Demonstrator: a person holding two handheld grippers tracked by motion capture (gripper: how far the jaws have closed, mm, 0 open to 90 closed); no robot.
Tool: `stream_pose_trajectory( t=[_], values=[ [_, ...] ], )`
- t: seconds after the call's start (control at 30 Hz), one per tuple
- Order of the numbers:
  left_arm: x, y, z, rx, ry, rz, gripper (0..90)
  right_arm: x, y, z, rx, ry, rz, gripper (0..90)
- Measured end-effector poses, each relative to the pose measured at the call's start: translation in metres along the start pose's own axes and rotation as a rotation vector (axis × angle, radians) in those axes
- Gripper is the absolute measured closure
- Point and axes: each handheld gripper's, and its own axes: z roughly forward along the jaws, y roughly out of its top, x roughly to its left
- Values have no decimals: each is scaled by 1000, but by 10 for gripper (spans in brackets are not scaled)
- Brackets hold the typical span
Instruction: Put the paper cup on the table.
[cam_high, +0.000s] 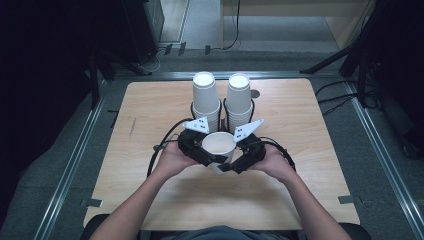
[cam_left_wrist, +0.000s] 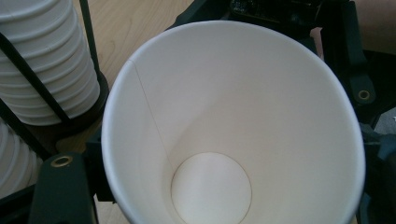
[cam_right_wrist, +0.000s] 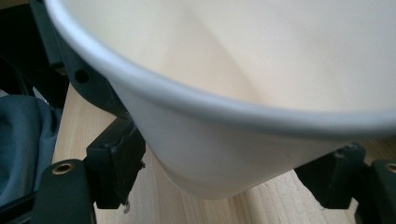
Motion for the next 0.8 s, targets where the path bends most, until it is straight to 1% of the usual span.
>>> stream_pose_trajectory(
  t=[0.17, 0.2, 0.23, 0.3, 0.37, 0.4, 0.43, 0.53, 0.57, 0.6, 0.67, 0.7, 0.77, 0.8],
  values=[
    [1, 0, -1, -8, 1, -8, 199, 0, 0, 0, -3, -2, -4, 225],
    [2, 0, -3, -7, 8, -5, 199, 0, 0, -1, -7, -4, -1, 225],
    [2, 0, -4, -11, 8, -12, 199, 0, 0, -1, -10, -12, 0, 216],
    [4, 0, -8, -19, 10, -19, 199, -1, 0, -3, -17, -16, 11, 194],
    [5, -1, -10, -22, 15, -21, 199, -3, 0, -3, -13, -11, 32, 168],
    [5, -1, -11, -21, 17, -21, 199, -4, -1, -4, -8, -9, 42, 163],
    [6, -1, -12, -18, 21, -19, 199, -4, -1, -4, -4, -13, 41, 162],
    [9, -2, -15, -13, 28, -20, 198, -2, -2, -4, 21, -52, 29, 152],
    [9, -2, -16, -12, 35, -20, 197, -2, -2, -4, 28, -54, 26, 152],
    [10, -3, -17, -11, 33, -25, 197, -1, -2, -4, 33, -63, 23, 152],
    [11, -3, -19, -5, 41, -23, 195, 0, -3, -6, 35, -64, 25, 152],
    [12, -4, -20, 0, 33, -25, 194, 0, -3, -7, 36, -66, 25, 152],
    [14, -6, -21, 7, 34, -33, 192, 1, -3, -8, 41, -61, 36, 153],
    [15, -6, -22, 19, 36, -33, 190, 1, -4, -9, 49, -54, 44, 152]
  ],
)
